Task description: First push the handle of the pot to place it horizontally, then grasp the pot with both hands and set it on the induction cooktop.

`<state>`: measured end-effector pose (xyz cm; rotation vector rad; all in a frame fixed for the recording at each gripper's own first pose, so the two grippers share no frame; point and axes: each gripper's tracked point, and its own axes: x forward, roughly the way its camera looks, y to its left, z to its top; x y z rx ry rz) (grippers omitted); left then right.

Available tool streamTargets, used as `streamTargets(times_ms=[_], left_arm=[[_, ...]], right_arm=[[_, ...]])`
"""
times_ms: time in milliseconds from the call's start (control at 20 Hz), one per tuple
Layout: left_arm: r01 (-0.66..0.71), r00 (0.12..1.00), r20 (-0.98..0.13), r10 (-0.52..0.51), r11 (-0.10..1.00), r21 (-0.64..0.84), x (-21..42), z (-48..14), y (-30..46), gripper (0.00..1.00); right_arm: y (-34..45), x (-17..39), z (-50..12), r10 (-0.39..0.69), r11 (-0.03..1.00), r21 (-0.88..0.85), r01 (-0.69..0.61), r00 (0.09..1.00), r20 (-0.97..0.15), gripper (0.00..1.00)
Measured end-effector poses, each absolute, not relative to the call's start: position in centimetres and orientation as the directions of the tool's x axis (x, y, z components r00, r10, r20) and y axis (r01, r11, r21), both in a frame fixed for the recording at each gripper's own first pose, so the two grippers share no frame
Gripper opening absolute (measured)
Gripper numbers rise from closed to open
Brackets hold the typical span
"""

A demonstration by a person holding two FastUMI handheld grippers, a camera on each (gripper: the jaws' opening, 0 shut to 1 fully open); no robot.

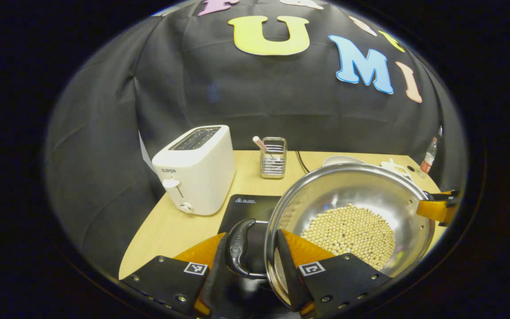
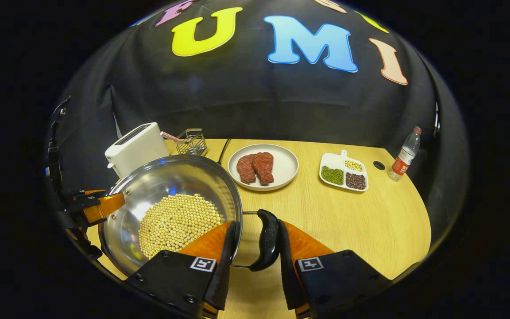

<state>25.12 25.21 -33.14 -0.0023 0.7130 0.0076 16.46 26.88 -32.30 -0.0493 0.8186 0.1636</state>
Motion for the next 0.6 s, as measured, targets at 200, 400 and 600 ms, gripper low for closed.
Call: streamTargets(times_ms=[200, 400, 600], left_arm=[[-0.017, 0.753, -0.658, 0.019, 1.0, 0.009, 25.8, -33.8, 27.5, 0.59], [-0.02, 0.752, -0.658, 0.026, 1.0, 0.017, 26.4, -34.7, 28.5, 0.59], [-0.003, 0.76, -0.649, 0.025, 0.999, 0.035, 27.0, -34.9, 28.9, 0.62]], right_arm=[[28.9, 17.2, -33.0, 0.14, 0.985, 0.032, -0.172, 0.666, -0.733, 0.53], [30.0, 17.4, -33.9, 0.138, 0.986, 0.042, -0.159, 0.658, -0.74, 0.49], [30.6, 17.8, -34.1, 0.136, 0.988, 0.05, -0.148, 0.659, -0.74, 0.49]])
